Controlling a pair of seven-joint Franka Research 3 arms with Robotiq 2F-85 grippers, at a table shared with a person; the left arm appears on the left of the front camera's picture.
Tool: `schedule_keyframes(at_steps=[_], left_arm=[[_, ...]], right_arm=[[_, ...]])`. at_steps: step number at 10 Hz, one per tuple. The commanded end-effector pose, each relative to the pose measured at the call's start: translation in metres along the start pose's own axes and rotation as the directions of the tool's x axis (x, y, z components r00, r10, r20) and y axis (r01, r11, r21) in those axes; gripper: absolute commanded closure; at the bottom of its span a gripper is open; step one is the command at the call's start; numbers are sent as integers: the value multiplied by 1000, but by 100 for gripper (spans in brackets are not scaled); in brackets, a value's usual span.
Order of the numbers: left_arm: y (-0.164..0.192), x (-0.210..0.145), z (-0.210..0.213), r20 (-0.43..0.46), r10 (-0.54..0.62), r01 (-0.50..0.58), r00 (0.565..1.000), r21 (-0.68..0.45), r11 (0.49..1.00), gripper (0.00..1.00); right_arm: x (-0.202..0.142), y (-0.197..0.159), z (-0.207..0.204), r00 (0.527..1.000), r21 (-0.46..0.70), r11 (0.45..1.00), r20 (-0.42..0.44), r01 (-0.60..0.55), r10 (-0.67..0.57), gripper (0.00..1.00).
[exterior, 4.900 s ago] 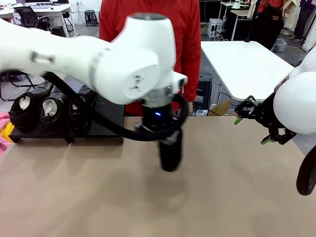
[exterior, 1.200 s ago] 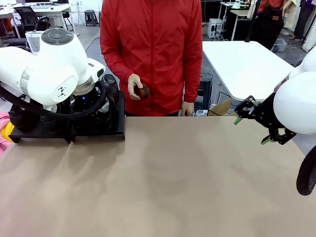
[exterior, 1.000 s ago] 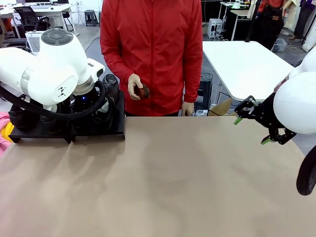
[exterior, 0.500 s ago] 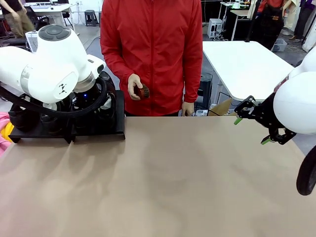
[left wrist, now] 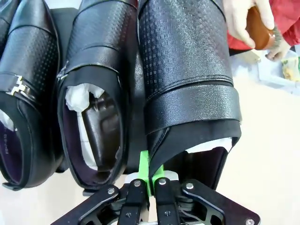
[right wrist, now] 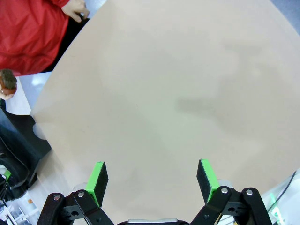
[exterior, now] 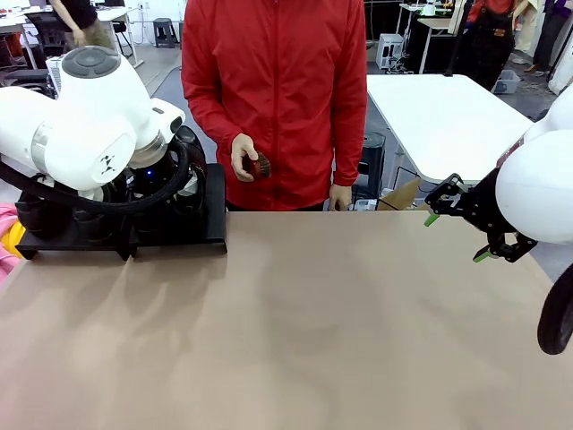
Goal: Organize the shoes by placing them on the stand.
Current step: Place the Shoe from the middle of the table onto the Shoes Stand.
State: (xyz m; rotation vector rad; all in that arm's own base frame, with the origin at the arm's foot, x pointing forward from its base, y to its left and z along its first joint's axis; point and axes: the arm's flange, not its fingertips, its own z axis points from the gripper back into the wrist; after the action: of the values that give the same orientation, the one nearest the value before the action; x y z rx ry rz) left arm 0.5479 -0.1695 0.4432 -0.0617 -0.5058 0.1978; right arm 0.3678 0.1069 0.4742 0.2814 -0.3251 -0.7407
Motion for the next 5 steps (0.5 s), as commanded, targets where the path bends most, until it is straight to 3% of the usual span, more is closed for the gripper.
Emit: schedule_keyframes(at_steps=[1,5], left_arm=[[-3,1,-4,59,12,-12,998,3,1000,100],[-6,1,-19,19,-2,2,1000,15,1000,100]], right_arm=[[2,0,0,1000,16,1000,-5,-20,20,0],[2,0,0,1000,16,1000,-5,-20,20,0]])
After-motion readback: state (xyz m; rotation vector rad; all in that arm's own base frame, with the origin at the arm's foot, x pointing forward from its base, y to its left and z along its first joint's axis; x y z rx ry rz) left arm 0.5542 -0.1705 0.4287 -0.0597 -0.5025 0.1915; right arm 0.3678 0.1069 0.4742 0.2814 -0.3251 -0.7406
